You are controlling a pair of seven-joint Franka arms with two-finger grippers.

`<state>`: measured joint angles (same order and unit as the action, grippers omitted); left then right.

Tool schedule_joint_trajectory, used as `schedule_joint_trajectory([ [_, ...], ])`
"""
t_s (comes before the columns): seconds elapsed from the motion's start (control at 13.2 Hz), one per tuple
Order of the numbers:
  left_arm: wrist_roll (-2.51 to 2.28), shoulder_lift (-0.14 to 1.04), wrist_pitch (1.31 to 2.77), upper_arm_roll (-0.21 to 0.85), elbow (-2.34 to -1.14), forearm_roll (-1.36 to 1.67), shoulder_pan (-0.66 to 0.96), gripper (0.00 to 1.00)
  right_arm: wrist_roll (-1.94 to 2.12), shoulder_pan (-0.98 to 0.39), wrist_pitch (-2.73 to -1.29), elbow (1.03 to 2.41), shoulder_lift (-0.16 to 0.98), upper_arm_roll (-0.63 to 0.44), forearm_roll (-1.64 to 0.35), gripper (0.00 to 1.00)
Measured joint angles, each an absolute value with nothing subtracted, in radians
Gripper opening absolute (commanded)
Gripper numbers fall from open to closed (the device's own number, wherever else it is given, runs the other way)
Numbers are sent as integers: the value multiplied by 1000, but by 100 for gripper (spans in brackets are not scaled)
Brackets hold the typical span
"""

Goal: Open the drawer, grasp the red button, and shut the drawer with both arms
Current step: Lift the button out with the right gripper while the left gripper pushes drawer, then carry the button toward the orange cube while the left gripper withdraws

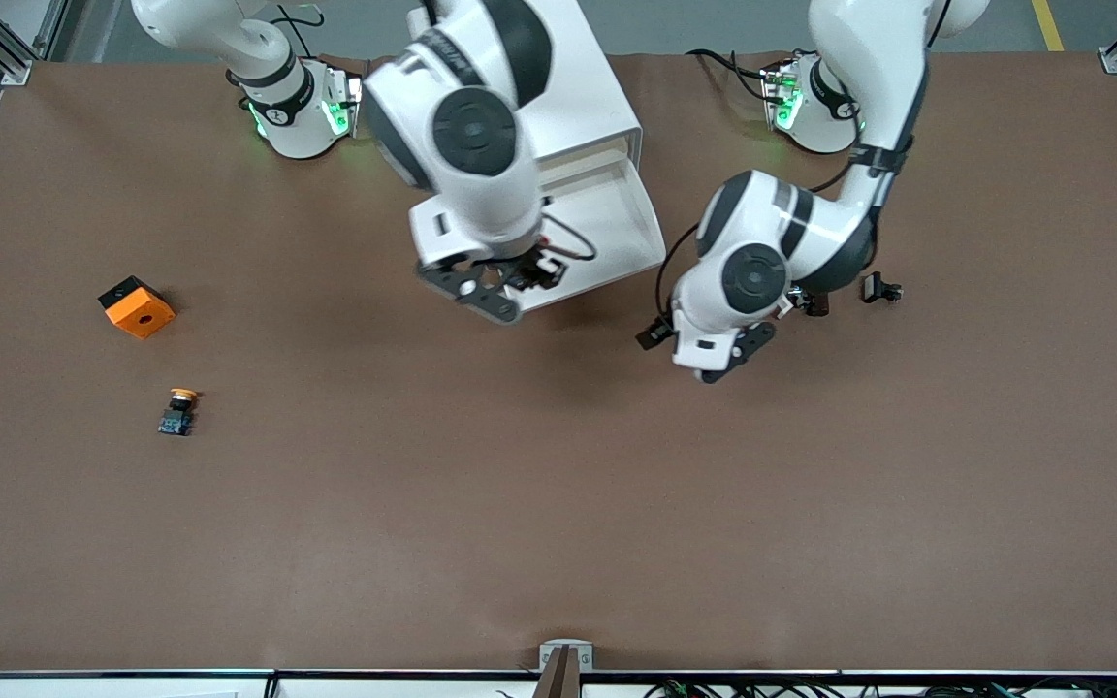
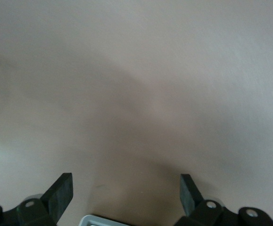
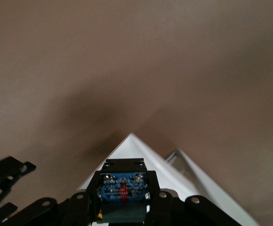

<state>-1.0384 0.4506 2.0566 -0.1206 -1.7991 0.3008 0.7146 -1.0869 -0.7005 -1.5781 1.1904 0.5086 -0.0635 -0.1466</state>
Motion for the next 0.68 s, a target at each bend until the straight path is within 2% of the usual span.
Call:
schedule_joint_trajectory([
  [0.3,-1045,475,2082,-120,-1808,301,813,100,-843,-540,-1636,1265,506,-66,-148,0],
  [0.68,-1148,470,2082,-111,-1832,300,920,100,-558,-386,-1856,1465,492,-70,-148,0],
])
